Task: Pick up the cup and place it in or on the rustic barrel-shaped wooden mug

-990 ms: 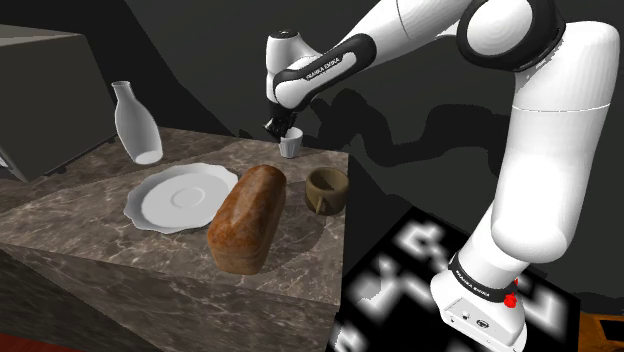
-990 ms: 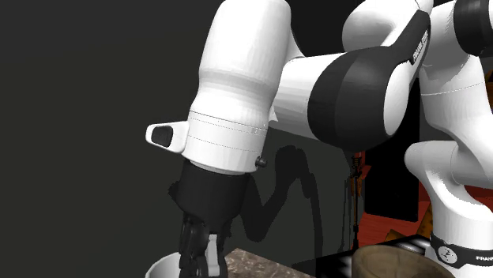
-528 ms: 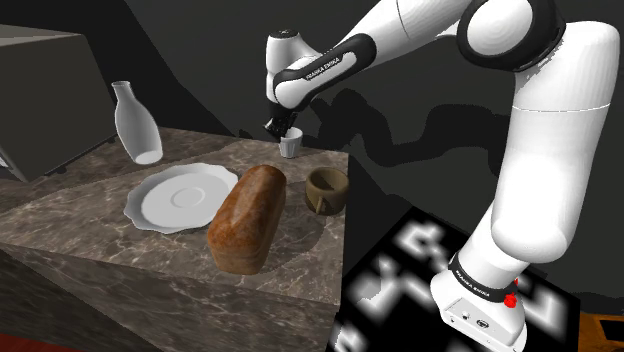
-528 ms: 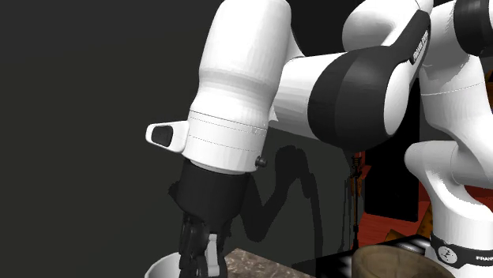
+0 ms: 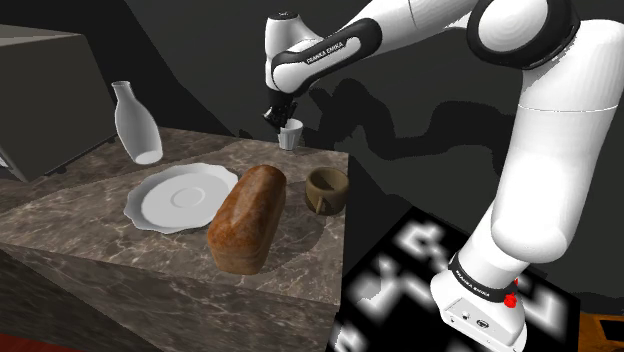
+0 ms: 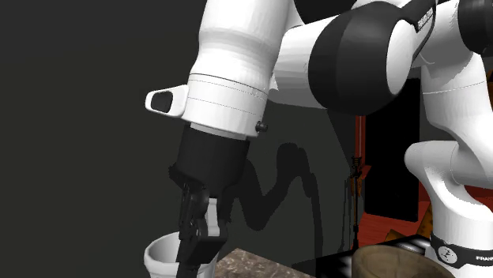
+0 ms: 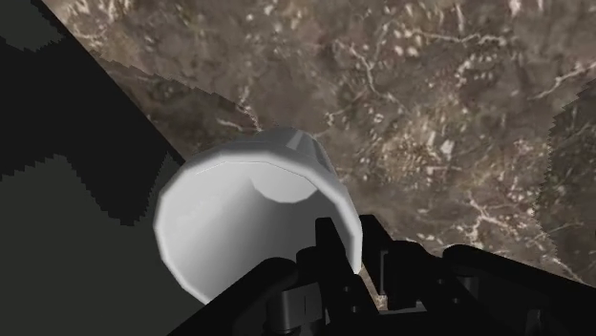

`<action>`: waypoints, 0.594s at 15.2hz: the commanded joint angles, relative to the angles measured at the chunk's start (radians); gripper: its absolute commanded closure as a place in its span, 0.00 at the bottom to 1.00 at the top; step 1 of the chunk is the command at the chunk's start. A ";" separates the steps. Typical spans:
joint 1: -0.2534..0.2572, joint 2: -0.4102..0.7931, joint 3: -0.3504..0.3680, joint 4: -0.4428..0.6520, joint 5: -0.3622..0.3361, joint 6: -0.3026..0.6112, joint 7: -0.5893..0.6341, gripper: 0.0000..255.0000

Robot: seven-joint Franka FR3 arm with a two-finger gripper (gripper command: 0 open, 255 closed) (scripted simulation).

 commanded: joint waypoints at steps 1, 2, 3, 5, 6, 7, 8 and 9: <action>-0.002 -0.011 0.001 0.012 0.006 -0.022 -0.009 1.00; -0.002 -0.015 0.002 0.019 0.008 -0.033 -0.012 1.00; -0.003 -0.020 0.003 0.027 0.011 -0.045 -0.015 1.00; -0.003 -0.028 0.004 0.042 0.015 -0.068 -0.021 1.00; -0.003 -0.032 0.005 0.050 0.018 -0.080 -0.024 1.00; -0.003 -0.036 0.005 0.058 0.020 -0.092 -0.027 1.00; -0.003 -0.040 0.006 0.067 0.022 -0.104 -0.029 1.00; -0.003 -0.043 0.006 0.076 0.024 -0.116 -0.032 1.00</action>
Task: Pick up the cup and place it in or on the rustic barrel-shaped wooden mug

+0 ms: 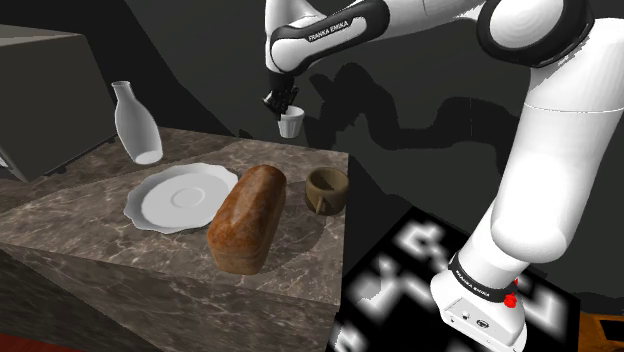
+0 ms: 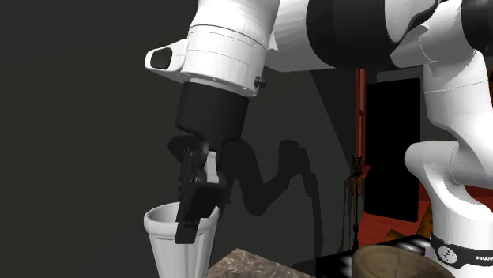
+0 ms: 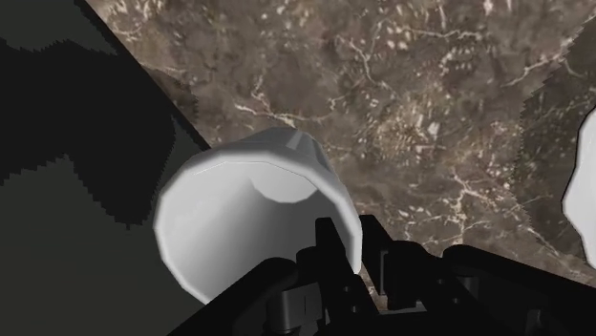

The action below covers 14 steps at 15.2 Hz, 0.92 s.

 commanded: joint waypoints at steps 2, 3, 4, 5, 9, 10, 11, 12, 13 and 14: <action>0.001 -0.011 0.002 0.028 0.006 -0.038 -0.007 1.00; 0.001 -0.013 0.003 0.037 0.007 -0.050 -0.009 1.00; 0.001 -0.016 0.003 0.047 0.009 -0.062 -0.012 1.00; 0.001 -0.018 0.004 0.057 0.011 -0.075 -0.015 1.00; 0.002 -0.026 0.005 0.101 0.017 -0.125 -0.025 1.00; 0.002 -0.027 0.006 0.112 0.018 -0.137 -0.027 1.00; 0.003 -0.028 0.006 0.124 0.019 -0.150 -0.030 1.00; 0.003 -0.029 0.006 0.136 0.021 -0.163 -0.032 1.00; 0.003 -0.030 0.007 0.149 0.022 -0.176 -0.034 1.00; 0.003 -0.030 0.007 0.162 0.023 -0.189 -0.037 1.00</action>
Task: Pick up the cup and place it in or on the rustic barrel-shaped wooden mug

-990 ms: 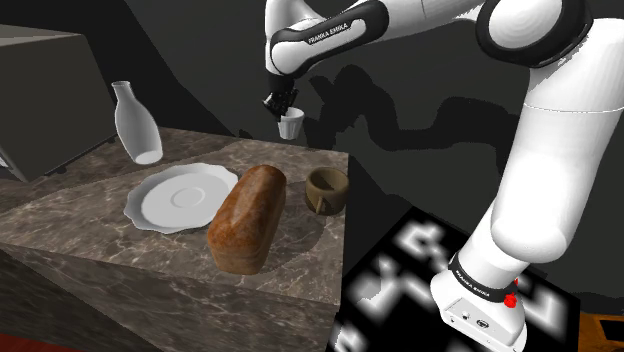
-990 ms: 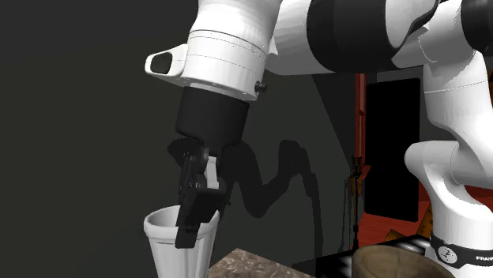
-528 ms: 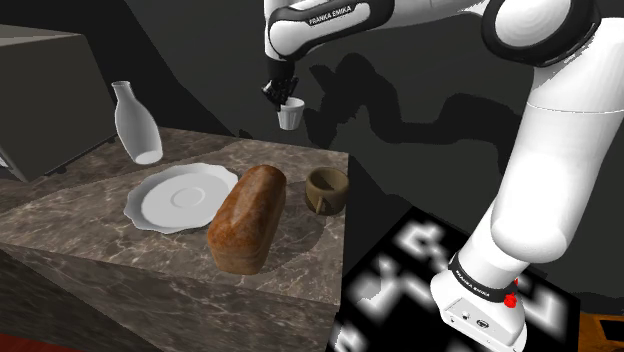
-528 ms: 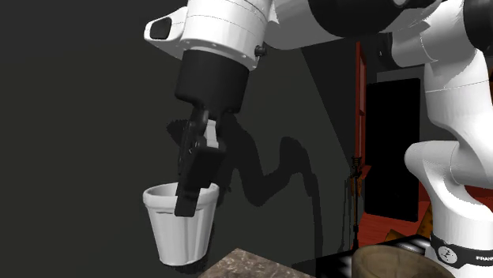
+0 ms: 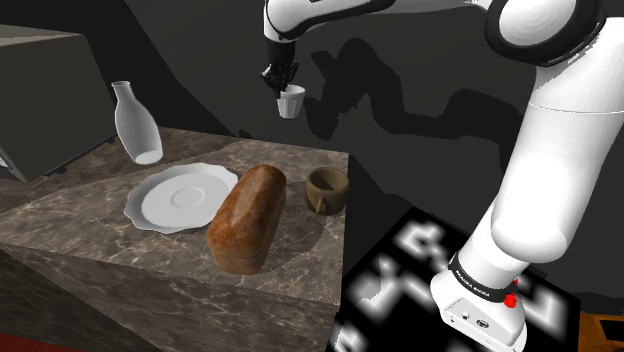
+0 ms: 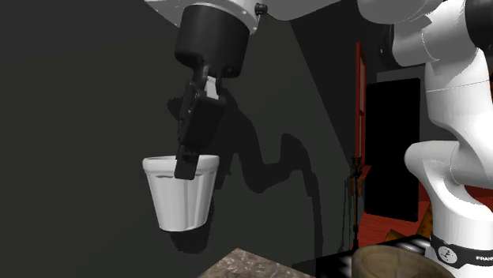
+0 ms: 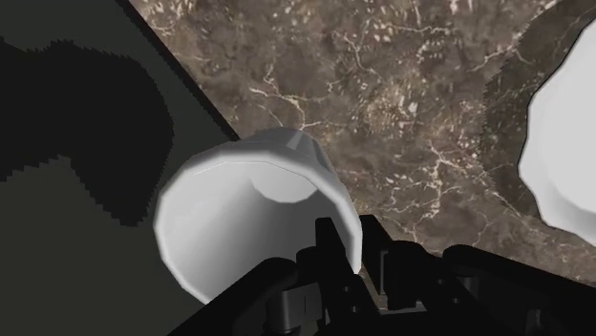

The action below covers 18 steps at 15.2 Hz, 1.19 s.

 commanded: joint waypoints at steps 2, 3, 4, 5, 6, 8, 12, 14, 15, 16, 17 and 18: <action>0.000 -0.003 0.000 0.030 0.003 -0.032 -0.007 1.00; 0.004 -0.041 0.005 -0.017 0.005 -0.026 0.003 1.00; 0.009 -0.078 0.009 -0.061 0.006 -0.020 0.014 1.00; 0.013 -0.115 0.013 -0.103 0.008 -0.016 0.024 1.00; 0.018 -0.151 0.018 -0.143 0.011 -0.013 0.035 1.00; 0.028 -0.220 0.028 -0.218 0.016 -0.011 0.055 1.00; 0.051 -0.353 0.051 -0.348 0.032 -0.019 0.095 1.00; 0.064 -0.417 0.064 -0.405 0.042 -0.029 0.116 1.00; 0.071 -0.449 0.071 -0.431 0.048 -0.035 0.126 1.00; 0.078 -0.480 0.078 -0.456 0.054 -0.043 0.136 1.00; 0.085 -0.510 0.085 -0.480 0.061 -0.051 0.146 1.00; 0.092 -0.541 0.092 -0.502 0.068 -0.060 0.157 1.00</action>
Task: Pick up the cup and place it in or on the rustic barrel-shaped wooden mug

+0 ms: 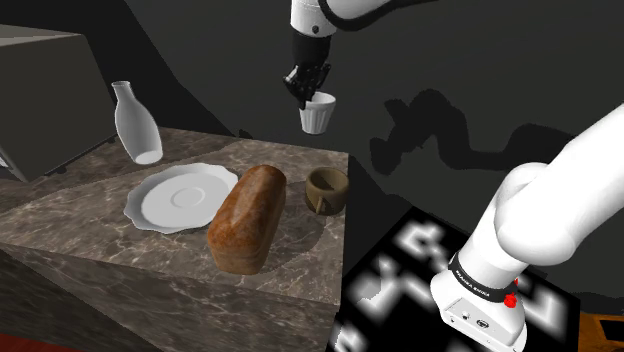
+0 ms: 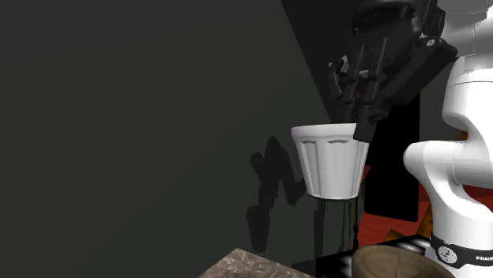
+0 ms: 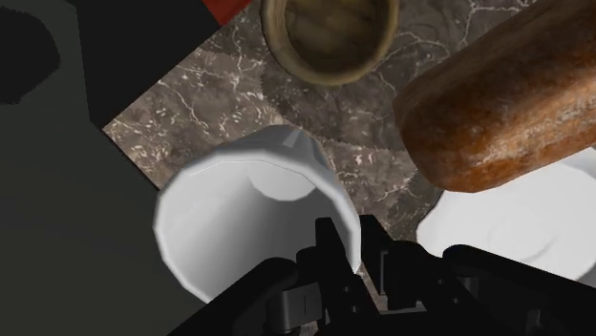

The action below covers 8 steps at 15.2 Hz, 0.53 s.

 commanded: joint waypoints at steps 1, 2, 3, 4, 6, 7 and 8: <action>0.015 -0.052 0.016 -0.035 0.012 -0.020 0.022 1.00; 0.023 -0.081 0.023 -0.055 0.020 -0.031 0.033 1.00; 0.031 -0.110 0.032 -0.074 0.028 -0.043 0.044 1.00; 0.040 -0.139 0.040 -0.091 0.036 -0.055 0.055 1.00; 0.059 -0.194 0.058 -0.122 0.054 -0.082 0.078 1.00; 0.068 -0.221 0.067 -0.136 0.063 -0.097 0.089 1.00; 0.076 -0.240 0.073 -0.145 0.070 -0.108 0.098 1.00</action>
